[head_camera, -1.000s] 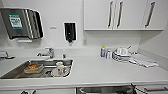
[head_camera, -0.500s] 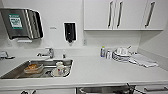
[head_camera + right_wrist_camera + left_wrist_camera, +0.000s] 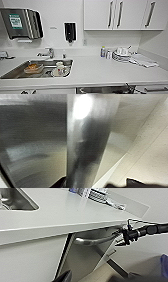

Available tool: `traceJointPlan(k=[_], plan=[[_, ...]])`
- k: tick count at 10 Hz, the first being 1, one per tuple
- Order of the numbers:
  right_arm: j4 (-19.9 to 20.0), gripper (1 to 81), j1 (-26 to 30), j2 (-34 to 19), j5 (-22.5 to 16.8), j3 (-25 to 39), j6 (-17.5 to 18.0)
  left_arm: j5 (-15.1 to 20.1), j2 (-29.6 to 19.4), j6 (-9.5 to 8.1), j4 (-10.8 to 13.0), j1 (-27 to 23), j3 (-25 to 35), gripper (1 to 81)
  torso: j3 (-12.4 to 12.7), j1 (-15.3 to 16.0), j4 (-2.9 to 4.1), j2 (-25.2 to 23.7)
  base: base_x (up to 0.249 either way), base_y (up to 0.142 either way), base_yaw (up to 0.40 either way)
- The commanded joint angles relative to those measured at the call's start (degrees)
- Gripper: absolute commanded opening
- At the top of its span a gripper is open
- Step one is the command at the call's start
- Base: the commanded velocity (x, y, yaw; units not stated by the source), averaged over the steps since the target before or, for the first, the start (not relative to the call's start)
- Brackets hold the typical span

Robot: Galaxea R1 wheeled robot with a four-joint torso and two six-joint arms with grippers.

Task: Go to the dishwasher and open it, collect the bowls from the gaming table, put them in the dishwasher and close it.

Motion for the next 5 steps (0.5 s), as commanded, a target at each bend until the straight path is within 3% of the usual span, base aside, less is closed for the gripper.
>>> traceJointPlan(k=[1, 5], plan=[[-1.97, 81.1, 2.55, -2.65, -14.53, 0.05, 0.10, 0.08, -1.81, -0.07, 0.02, -5.15, 1.22, 81.1, 0.00, 0.00, 0.00, 0.00, 0.000, 0.000, 0.000], [-2.68, 81.1, 1.93, -3.62, -15.06, -0.05, 0.19, 0.07, -1.64, -0.07, 0.02, -5.15, 1.30, 81.1, 0.00, 0.00, 0.00, 0.00, 0.000, 0.000, 0.000]])
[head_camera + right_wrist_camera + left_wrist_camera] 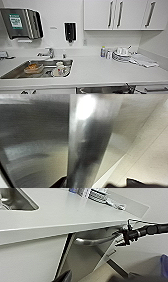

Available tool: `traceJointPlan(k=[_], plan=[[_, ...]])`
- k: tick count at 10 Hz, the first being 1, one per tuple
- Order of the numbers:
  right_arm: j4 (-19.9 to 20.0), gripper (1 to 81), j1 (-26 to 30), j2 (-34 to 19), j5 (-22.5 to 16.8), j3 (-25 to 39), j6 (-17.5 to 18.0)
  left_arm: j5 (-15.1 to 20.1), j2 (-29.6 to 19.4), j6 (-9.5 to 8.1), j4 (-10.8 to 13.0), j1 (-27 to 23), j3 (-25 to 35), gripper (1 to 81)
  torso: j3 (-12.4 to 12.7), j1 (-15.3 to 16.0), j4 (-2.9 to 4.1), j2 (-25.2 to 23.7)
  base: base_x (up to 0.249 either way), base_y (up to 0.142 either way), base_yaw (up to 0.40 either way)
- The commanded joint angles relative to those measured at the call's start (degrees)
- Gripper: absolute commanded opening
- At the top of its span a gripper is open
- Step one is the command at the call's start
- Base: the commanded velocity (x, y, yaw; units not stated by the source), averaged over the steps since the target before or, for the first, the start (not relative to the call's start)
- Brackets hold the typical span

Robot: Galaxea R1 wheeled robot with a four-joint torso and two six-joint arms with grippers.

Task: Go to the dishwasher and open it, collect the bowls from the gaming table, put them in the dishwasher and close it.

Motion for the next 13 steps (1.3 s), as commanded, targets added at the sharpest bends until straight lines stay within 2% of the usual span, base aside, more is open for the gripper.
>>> traceJointPlan(k=[1, 8, 9, 10, 11, 13], plan=[[-1.34, 81.1, 2.09, -3.34, -14.69, 0.04, 0.00, 0.07, -1.76, -0.07, 0.02, -5.15, 1.39, 81.1, 0.00, 0.00, 0.00, 0.00, 0.000, 0.000, 0.000], [-3.01, 81.1, 1.21, -3.34, -14.51, 0.66, 1.58, 0.07, -1.59, -0.07, 0.02, -5.15, 1.48, 81.1, 0.02, 0.02, 0.00, 0.00, -0.066, 0.000, 0.000], [-2.83, 81.1, 0.60, -3.34, -13.98, 0.39, 2.46, 0.07, -1.41, 0.02, 0.02, -5.06, 1.48, 81.1, 0.00, 0.02, 0.00, 0.00, -0.066, 0.000, 0.000], [-3.01, 81.1, -0.19, -3.34, -13.72, 0.39, 5.27, 0.33, -1.41, 0.02, 0.02, -5.06, 1.48, 81.1, 0.00, 0.02, 0.00, 0.00, -0.066, 0.000, 0.000], [-3.01, 81.1, -0.89, -3.16, -13.46, 0.22, 6.50, 0.33, -1.41, 0.02, 0.02, -5.06, 1.48, 81.1, 0.00, 0.02, 0.00, 0.00, -0.066, 0.000, 0.000], [-2.66, 81.1, -3.09, -3.42, -8.89, -0.49, 9.75, 0.33, -1.32, 0.02, 0.11, -5.06, 1.48, 81.1, 0.02, 0.00, 0.00, 0.00, -0.066, 0.000, 0.000]])
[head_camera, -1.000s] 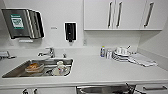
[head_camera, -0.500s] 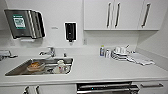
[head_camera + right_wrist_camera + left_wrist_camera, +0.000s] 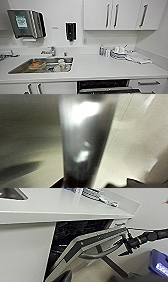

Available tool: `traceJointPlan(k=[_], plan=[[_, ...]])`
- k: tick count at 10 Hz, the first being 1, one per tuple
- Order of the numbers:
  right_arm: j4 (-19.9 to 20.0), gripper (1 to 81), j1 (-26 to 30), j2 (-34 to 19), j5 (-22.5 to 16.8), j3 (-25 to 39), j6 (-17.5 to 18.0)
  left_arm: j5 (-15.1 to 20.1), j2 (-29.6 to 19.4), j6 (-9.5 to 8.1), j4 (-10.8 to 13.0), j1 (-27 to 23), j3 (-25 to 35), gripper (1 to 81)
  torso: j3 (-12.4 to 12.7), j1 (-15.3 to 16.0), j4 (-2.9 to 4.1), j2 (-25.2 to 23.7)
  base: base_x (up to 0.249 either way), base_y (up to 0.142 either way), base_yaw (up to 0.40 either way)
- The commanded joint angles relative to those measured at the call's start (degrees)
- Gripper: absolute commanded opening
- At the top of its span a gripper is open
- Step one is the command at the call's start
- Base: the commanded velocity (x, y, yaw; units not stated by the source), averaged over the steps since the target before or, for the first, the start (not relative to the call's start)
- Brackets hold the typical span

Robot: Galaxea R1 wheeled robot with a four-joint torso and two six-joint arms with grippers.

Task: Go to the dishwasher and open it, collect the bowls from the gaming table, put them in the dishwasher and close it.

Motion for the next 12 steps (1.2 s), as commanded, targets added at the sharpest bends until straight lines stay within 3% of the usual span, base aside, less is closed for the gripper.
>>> traceJointPlan(k=[1, 12], plan=[[0.16, 81.1, 2.08, -1.75, -4.68, -1.39, 3.85, 0.11, -1.92, -0.07, 0.13, -5.08, 1.30, 81.1, 0.00, 0.02, 0.00, 0.00, -0.066, 0.000, 0.000], [-0.37, 81.1, -0.82, -1.93, -2.38, -1.04, 3.59, 0.29, -0.34, -0.07, 0.22, -4.82, 1.30, 81.1, -0.02, 0.00, 0.00, -0.02, -0.066, 0.000, 0.000]])
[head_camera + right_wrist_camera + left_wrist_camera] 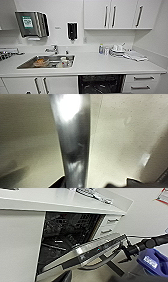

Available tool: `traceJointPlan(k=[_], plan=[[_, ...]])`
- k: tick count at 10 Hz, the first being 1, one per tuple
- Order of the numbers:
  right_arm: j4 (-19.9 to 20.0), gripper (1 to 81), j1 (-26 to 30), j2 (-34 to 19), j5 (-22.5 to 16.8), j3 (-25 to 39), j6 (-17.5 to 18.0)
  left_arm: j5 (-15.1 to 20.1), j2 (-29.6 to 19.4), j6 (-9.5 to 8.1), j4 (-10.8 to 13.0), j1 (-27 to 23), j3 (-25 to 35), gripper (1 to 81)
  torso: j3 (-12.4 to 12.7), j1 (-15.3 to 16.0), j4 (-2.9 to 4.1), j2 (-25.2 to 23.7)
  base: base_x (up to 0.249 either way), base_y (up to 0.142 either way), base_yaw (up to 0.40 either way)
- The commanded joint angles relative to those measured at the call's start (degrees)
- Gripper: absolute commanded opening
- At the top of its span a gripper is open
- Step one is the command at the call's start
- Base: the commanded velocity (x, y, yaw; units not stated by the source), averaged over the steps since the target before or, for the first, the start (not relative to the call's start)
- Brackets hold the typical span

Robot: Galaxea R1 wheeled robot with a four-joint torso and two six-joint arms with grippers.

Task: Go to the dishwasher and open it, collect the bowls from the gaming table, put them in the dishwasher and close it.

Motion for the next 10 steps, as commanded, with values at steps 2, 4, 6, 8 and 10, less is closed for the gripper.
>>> traceJointPlan(k=[2, 4, 6, 8, 10], plan=[[-0.05, 81.1, 4.10, -0.46, -5.29, 0.31, -0.17, 0.79, -1.78, -0.07, 0.19, -4.92, 1.30, 81.1, 0.00, 0.00, 0.00, 0.00, -0.066, 0.000, 0.000], [-0.75, 81.1, 3.30, 1.56, -5.37, -1.18, -0.17, 0.88, -1.86, -0.07, 0.19, -4.74, 1.30, 81.1, 0.00, 0.00, 0.00, 0.00, -0.066, 0.000, 0.000], [-2.16, 81.1, 1.29, 5.75, -5.37, -5.89, -0.17, 1.67, -1.17, 0.02, 0.19, -3.86, 1.12, 81.1, 0.00, 0.00, 0.00, 0.00, -0.066, 0.000, 0.000], [-2.34, 81.1, 0.76, 7.45, -5.29, -8.21, -0.35, 1.67, -0.55, 0.02, 0.37, -3.07, 0.77, 81.1, 0.00, 0.00, 0.00, 0.00, -0.066, 0.000, 0.000], [-2.42, 81.1, 0.23, 6.75, -5.29, -8.21, -0.26, 1.67, -0.46, 0.02, 0.46, -3.07, 0.86, 81.1, 0.00, -0.02, 0.00, -0.02, -0.068, 0.000, 0.000]])
